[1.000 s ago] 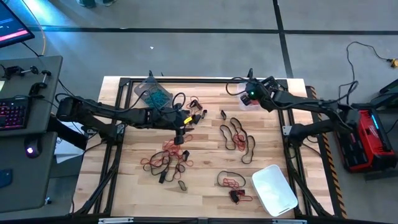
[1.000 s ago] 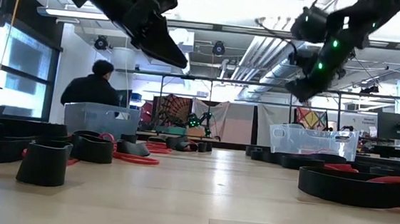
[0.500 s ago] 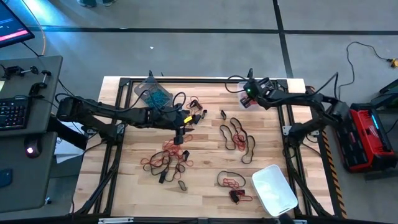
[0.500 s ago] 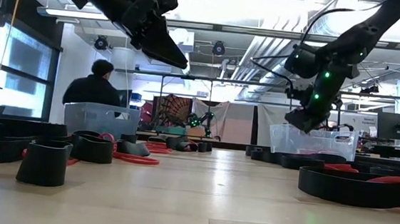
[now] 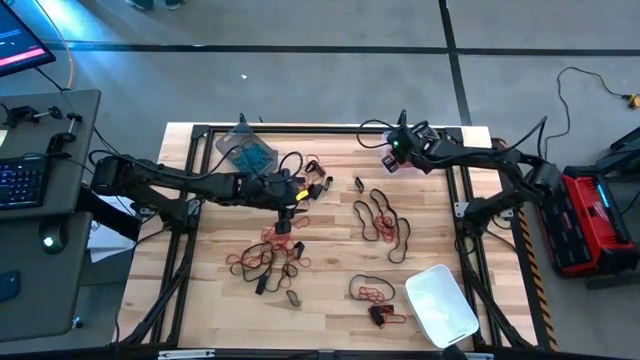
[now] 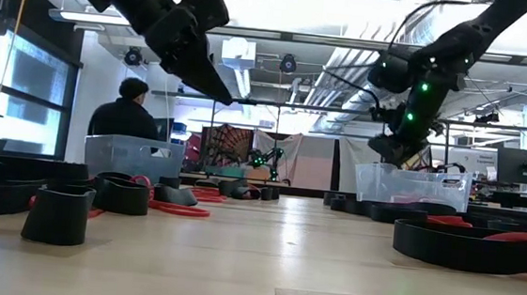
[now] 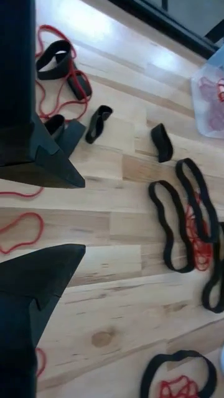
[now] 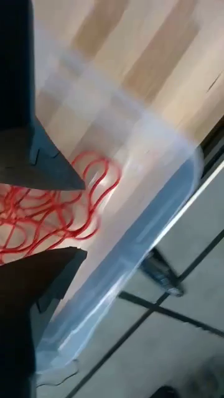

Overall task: Sort rubber bands into baskets
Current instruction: Put the red rubber band into the transparent bin

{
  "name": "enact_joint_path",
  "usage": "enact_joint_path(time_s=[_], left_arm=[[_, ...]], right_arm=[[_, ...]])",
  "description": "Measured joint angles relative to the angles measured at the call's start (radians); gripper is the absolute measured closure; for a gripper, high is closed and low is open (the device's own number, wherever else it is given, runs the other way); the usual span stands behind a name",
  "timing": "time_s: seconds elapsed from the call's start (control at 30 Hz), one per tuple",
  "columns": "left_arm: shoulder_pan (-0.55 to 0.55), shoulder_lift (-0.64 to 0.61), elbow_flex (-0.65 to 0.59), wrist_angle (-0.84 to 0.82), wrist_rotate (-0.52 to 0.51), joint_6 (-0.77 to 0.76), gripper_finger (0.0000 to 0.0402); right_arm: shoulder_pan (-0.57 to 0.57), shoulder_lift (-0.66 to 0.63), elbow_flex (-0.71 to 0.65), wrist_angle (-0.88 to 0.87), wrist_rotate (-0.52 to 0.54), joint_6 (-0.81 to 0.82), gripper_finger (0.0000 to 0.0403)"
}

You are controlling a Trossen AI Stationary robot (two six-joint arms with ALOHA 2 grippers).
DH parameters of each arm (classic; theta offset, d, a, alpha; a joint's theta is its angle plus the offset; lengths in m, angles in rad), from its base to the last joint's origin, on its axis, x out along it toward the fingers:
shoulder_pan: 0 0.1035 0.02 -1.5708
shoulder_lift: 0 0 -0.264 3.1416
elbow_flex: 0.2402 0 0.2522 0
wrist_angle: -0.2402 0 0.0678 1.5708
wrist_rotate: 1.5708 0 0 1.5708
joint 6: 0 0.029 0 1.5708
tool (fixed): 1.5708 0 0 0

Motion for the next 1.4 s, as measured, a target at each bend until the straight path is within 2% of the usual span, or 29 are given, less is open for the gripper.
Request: enact_joint_path(time_s=[0.1, 0.23, 0.27, 0.6, 0.87, 1.1, 1.4], left_arm=[[0.000, 0.000, 0.000, -0.019, 0.000, 0.006, 0.0252], [0.004, 0.000, -0.001, -0.046, 0.023, 0.025, 0.0260], [0.005, 0.000, -0.007, -0.040, 0.025, 0.026, 0.0265], [0.063, 0.001, -0.148, 0.005, 0.031, 0.041, 0.0335], [0.130, 0.002, -0.170, -0.001, 0.089, 0.102, 0.0371], [0.148, 0.049, -0.170, -0.020, 0.119, 0.156, 0.0366], [0.135, 0.197, -0.098, -0.037, 0.063, 0.187, 0.0303]], right_arm=[[0.054, -0.036, 0.003, -0.003, 0.000, 0.006, 0.0291], [0.136, -0.103, 0.003, -0.003, 0.002, 0.015, 0.0379], [0.158, -0.118, 0.003, -0.003, 0.001, 0.016, 0.0390], [0.439, -0.203, -0.093, 0.168, 0.010, 0.117, 0.0398], [0.650, -0.202, -0.107, 0.242, 0.133, 0.168, 0.0402], [0.727, -0.202, -0.107, 0.277, 0.158, 0.163, 0.0402], [0.734, -0.202, -0.107, 0.278, 0.164, 0.164, 0.0403]])
